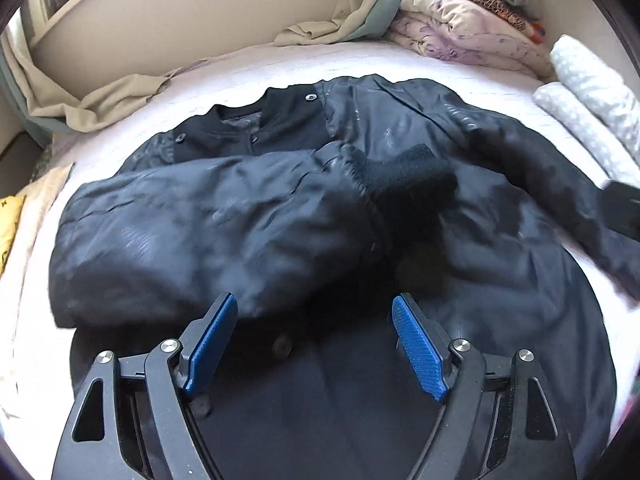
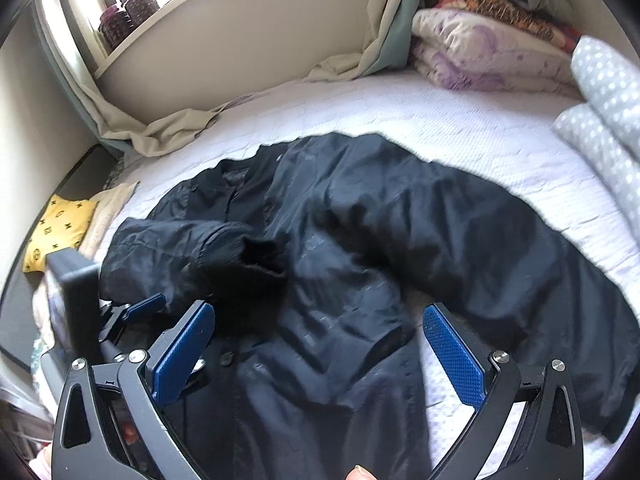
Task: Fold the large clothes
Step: 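Lift the cuff with the left tool and lay the sleeve across the jacket body, then grasp the other sleeve cuff with the right tool and lift it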
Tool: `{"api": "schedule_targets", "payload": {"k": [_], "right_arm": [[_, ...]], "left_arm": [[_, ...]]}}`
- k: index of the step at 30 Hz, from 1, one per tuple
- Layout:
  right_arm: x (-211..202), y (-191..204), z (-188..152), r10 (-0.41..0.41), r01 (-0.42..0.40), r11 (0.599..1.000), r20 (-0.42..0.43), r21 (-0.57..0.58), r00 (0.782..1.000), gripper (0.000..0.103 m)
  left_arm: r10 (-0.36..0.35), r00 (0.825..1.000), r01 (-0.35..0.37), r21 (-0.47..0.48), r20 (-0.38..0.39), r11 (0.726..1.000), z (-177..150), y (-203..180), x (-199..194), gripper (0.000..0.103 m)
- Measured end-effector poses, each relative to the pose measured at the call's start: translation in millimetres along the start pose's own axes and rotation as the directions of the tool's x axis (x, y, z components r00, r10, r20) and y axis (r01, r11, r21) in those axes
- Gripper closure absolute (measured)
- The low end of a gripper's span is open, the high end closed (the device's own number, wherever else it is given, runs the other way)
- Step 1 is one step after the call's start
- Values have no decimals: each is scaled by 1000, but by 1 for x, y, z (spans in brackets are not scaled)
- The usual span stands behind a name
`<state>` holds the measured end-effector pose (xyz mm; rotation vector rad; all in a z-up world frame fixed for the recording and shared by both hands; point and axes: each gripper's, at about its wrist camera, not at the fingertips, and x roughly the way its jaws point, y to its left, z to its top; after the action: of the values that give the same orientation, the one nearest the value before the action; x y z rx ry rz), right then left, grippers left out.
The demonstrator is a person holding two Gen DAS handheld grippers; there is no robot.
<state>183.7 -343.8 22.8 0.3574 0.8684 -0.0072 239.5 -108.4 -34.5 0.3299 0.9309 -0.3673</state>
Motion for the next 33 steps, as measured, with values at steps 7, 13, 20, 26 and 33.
{"api": "schedule_targets", "payload": {"k": [7,13,20,26,33], "right_arm": [[36,0,-15,73,-66,996,-138,56,988,0],[66,7,-34,-21,21,1000,-202,-1,979,0],[89,-2,-52,-43,52,998,-280,24,959,0],[91,-9,-50,-21,38,998,-287,56,958,0],[70,2,-25,48,-22,994,-242,105,969,0]], "left_arm": [[-36,999,33,-104,-31,994,-40,49,-24,18],[-29,997,15,-208,-65,978,-73,79,-11,18],[-61,996,36,-300,-72,953,-79,106,-12,18],[-86,995,63,-333,-55,941,-78,113,-18,18],[-76,997,61,-340,-31,939,-72,112,-26,18]]}}
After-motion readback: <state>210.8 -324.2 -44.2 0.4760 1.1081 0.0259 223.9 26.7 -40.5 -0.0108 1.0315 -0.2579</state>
